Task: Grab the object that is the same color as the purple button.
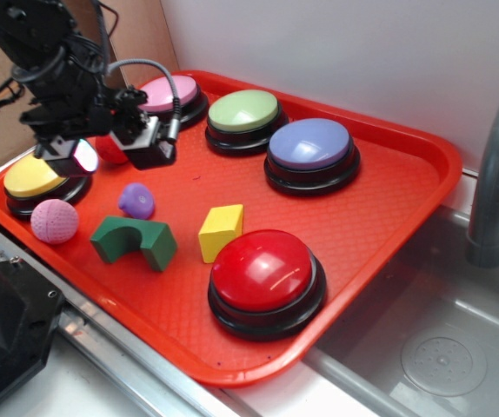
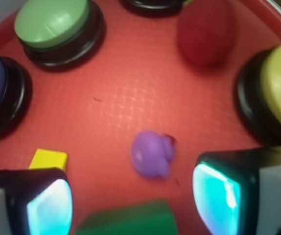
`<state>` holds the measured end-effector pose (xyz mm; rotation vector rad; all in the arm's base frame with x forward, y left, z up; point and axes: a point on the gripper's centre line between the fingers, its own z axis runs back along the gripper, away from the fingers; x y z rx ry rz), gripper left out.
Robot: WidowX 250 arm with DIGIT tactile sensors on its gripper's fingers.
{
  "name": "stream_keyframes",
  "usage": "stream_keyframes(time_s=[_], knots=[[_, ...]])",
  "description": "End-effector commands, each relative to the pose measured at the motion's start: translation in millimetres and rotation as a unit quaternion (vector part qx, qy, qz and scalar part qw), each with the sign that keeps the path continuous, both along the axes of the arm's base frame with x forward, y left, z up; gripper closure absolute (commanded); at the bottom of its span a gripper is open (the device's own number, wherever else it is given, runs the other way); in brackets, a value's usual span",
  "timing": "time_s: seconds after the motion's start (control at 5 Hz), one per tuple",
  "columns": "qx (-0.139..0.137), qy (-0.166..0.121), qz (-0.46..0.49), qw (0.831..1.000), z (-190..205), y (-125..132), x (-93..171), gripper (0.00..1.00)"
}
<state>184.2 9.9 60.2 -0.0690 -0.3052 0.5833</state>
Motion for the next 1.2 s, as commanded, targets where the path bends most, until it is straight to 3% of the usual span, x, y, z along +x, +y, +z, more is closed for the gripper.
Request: stream_keyframes(time_s=[0.0, 0.2, 0.4, 0.8, 1.0], knots=[[0.011, 0.015, 0.002, 1.000, -28.8, 19.6, 20.0, 0.00], [0.008, 0.031, -0.014, 0.999, -36.1, 20.8, 21.6, 0.00], [0.008, 0.036, -0.012, 0.999, -35.6, 18.7, 20.9, 1.00], [0.010, 0.026, -0.011, 1.000, -29.5, 15.4, 19.8, 1.00], [0.009, 0.022, -0.033, 0.999, 0.5, 14.2, 27.7, 1.00]])
